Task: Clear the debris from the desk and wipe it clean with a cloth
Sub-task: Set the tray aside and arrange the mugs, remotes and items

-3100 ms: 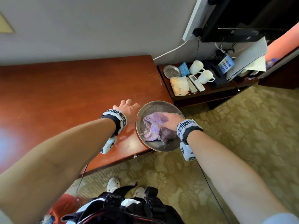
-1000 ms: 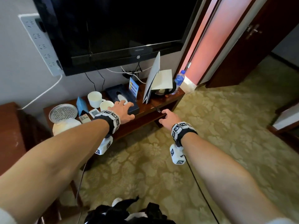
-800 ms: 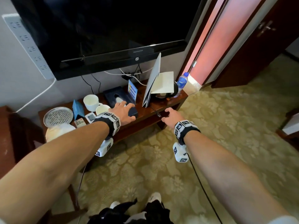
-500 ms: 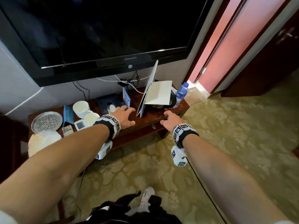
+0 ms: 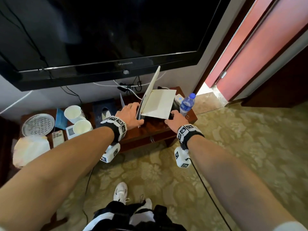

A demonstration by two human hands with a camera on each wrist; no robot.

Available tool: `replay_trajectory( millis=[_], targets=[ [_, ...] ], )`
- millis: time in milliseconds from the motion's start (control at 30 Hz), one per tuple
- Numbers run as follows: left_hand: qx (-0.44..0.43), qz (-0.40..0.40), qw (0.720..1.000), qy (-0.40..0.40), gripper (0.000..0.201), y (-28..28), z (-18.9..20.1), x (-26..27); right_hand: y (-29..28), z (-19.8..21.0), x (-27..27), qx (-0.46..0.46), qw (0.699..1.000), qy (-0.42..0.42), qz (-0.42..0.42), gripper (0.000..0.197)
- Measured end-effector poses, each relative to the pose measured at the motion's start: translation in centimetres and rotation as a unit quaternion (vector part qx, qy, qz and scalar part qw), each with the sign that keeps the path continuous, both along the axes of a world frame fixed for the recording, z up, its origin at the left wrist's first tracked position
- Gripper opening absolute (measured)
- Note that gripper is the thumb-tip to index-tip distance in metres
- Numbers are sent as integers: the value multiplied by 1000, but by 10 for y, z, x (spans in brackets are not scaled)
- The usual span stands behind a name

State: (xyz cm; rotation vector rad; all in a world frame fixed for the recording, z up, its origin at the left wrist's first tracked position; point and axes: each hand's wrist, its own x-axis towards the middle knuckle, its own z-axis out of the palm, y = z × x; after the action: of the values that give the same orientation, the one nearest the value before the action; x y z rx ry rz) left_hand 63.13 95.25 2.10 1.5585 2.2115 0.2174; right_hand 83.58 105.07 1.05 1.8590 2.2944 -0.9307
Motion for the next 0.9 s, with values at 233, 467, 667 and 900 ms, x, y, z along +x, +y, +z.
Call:
replay_trajectory(
  millis=[233, 467, 667, 900],
  targets=[
    [-38, 36, 996, -74, 107, 25, -14, -12, 26, -15, -19, -50, 995, 60, -69, 81],
    [-10, -4, 984, -178, 109, 41, -26, -21, 36, -10, -44, -62, 974, 166, -138, 72],
    [9, -44, 983, -180, 105, 47, -28, -30, 52, -1, -63, -55, 957, 241, -152, 60],
    [23, -74, 985, -157, 99, 60, -17, -37, 42, 24, -95, -43, 958, 269, -89, 56]
  ],
)
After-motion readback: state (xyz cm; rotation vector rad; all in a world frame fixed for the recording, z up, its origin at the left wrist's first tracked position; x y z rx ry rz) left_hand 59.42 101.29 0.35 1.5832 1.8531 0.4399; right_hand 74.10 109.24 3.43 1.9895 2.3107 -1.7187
